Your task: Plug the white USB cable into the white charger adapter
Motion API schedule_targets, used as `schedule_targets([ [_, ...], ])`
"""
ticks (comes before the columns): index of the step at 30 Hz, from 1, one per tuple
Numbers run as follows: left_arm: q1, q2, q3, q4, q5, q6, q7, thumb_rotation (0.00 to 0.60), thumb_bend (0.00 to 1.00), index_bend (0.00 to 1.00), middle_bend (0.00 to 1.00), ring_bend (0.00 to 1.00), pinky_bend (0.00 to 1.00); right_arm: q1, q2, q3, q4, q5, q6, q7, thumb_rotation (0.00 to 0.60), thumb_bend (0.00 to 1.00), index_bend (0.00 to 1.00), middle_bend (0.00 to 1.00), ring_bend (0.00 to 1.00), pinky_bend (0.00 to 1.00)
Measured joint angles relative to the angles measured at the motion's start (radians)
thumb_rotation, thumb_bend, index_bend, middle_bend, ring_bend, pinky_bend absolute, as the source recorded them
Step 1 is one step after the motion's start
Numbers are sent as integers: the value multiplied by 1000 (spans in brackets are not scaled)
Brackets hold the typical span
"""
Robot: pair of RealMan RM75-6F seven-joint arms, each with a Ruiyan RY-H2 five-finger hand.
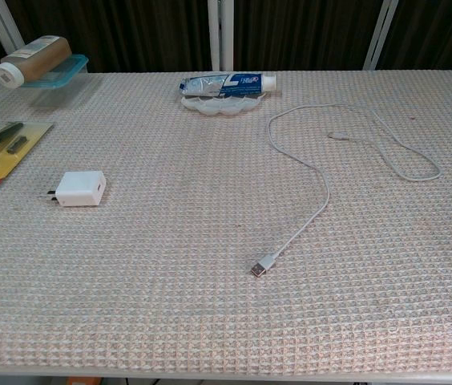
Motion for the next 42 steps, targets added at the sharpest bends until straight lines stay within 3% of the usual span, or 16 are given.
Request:
schedule_targets([
  [11,-4,0,-6,-1,7,-1,-5,600,115,267,253,75,0,4,-5,-10,0,-22,-5,12,600,226,109,191,0,14],
  [15,-8,1,-10,-5,14,0,-5,600,115,267,253,75,0,43,1,-21,-19,-89,-45,12,600,229,178,226,0,14],
  [24,-18,-2,-15,-6,20,-9,-7,600,115,267,253,75,0,245,-10,-11,-120,-207,-320,-169,600,230,268,271,0,16],
  [31,-13,-7,-10,2,13,-11,-8,600,115,267,251,75,0,399,-167,39,-132,-163,-546,-418,600,230,327,283,0,15],
  [37,-11,-13,-9,20,10,-15,-29,600,115,267,251,75,0,471,-356,57,-72,-88,-622,-543,600,230,378,309,2,15],
  [42,-14,-19,-9,38,4,-26,-49,600,116,267,249,75,0,492,-447,51,-22,-19,-643,-635,600,224,396,313,2,16],
])
